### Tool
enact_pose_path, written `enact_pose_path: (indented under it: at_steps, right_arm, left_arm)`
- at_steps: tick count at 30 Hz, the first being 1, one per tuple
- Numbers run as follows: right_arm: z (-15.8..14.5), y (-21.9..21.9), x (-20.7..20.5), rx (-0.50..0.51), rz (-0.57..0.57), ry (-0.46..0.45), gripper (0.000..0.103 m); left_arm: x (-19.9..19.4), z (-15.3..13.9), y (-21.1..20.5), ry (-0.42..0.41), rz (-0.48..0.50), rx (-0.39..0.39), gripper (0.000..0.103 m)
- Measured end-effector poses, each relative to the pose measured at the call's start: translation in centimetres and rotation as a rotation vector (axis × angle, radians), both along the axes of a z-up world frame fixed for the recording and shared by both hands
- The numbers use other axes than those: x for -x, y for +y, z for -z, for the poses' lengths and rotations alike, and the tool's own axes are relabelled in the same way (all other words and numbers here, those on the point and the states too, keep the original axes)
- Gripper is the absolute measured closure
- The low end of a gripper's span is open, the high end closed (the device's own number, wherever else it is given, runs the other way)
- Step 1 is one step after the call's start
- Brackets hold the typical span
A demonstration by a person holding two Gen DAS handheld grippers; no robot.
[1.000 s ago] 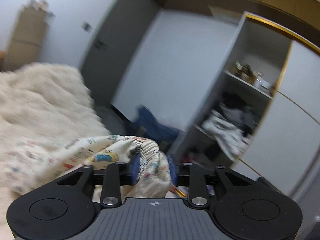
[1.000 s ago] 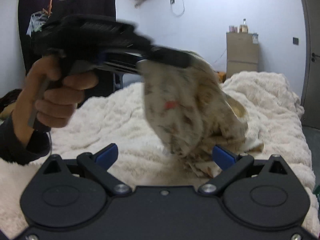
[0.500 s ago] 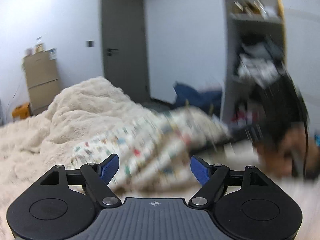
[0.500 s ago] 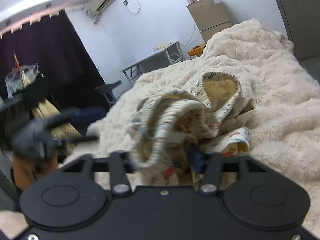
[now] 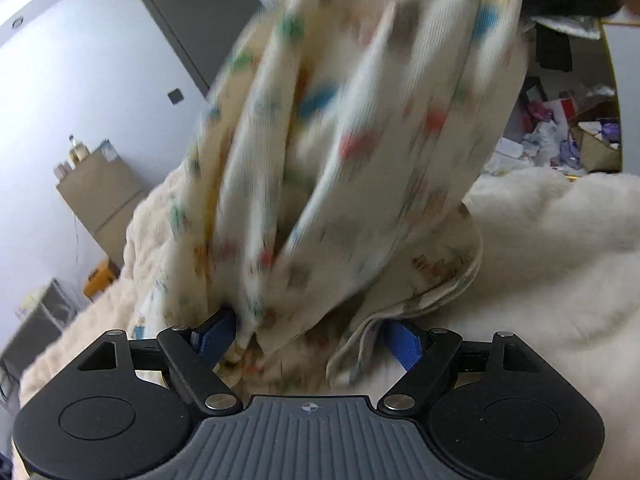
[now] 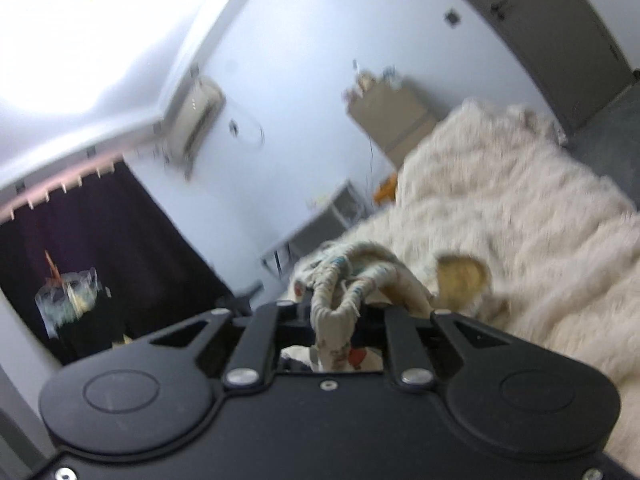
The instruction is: Fold clothes
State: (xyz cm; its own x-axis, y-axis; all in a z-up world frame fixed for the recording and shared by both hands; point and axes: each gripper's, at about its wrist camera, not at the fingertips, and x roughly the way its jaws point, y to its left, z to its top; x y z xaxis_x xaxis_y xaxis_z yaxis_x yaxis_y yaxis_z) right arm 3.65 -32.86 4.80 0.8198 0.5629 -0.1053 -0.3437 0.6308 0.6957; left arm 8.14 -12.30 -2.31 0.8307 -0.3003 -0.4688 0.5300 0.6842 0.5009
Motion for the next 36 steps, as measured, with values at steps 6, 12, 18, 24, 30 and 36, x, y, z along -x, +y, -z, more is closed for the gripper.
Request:
enact_pose_path:
  at_steps: [6, 12, 18, 24, 30, 36]
  right_arm:
    - [1.4, -4.9, -1.4, -0.076, 0.097, 0.019, 0.091]
    - [3.7, -6.2, -2.7, -0.048, 0.143, 0.07, 0.091]
    - [3.2, -6.8, -2.0, -0.07, 0.176, 0.021, 0.092]
    - [2.4, -8.2, -1.1, -0.1, 0.237, -0.031, 0.092]
    - [1.9, -9.4, -0.6, -0.105, 0.244, -0.028, 0.092]
    - [1.2, -10.8, 0.2, -0.127, 0.269, -0.065, 0.092]
  left_arm:
    - [-1.3, 2.1, 0.4, 0.019, -0.013, 0.082, 0.063]
    - [-1.0, 0.7, 3.1, 0.002, -0.015, 0.137, 0.089]
    - [-1.1, -3.5, 7.7, -0.168, -0.103, 0.152, 0.099]
    - [-1.7, -8.9, 15.6, -0.358, -0.379, 0.246, 0.099]
    - [-2.8, -8.5, 24.6, -0.232, -0.489, 0.44, 0.098]
    - [-1.1, -9.3, 34.8, -0.267, -0.693, 0.771, 0.099]
